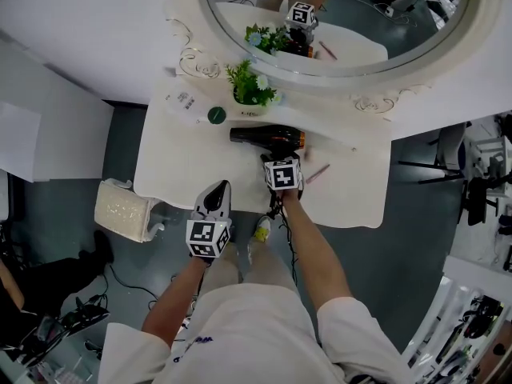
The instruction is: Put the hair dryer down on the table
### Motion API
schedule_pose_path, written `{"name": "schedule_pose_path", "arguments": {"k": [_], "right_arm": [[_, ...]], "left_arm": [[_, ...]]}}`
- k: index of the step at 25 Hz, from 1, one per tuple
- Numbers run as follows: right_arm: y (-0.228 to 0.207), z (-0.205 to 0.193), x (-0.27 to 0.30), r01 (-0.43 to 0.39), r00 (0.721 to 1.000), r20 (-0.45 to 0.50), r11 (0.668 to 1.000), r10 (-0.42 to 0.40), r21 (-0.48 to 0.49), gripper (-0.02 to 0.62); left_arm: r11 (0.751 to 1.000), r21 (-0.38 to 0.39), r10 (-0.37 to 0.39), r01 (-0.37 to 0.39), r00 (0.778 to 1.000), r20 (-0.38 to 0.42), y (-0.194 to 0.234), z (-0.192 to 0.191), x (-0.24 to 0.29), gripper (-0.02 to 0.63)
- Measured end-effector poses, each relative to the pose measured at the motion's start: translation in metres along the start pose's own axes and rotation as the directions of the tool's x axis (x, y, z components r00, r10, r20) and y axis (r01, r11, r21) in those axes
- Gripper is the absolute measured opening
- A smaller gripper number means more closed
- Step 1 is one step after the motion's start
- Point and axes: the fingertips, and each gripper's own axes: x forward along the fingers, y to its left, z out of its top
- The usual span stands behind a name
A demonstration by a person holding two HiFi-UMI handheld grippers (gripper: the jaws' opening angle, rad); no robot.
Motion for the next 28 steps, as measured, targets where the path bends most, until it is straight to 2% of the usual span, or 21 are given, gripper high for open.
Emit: {"name": "schedule_pose_path", "arguments": {"k": [12,18,20,23,26,28], "right_arm": [[-0.001,0.005,-0.006,-0.048,0.998,0.050,0.999,0.047,0.016,0.334],[-0.004,-0.002,-0.012,-0.059,0.998,-0.005,0.997,0.060,0.049,0.343],[-0.006,-0.003,-0.018,-0.054,0.998,-0.017,0.997,0.055,0.061,0.400],[-0.003,-0.003,-0.017,-0.062,0.997,-0.050,0.996,0.065,0.061,0.425],[0.011,-0.001,-0.013,-0.098,0.990,-0.106,0.995,0.097,-0.005,0.486],[0.005,-0.003,-0.018,-0.078,0.986,-0.152,0.997,0.074,-0.023,0.492]], "left_arm": [[1.000,0.011,-0.016,0.016,1.000,0.016,-0.023,0.019,-0.015,0.009],[1.000,0.025,0.001,-0.002,0.999,0.035,-0.019,0.033,-0.029,0.009],[1.000,0.024,0.004,-0.005,0.999,0.043,-0.019,0.037,-0.031,0.009],[1.000,0.030,-0.003,0.001,0.999,0.051,-0.022,0.043,-0.033,0.009],[1.000,0.024,-0.006,0.004,0.998,0.058,-0.023,0.044,-0.033,0.009],[1.000,0.019,-0.009,0.008,0.998,0.062,-0.022,0.045,-0.033,0.009]]}}
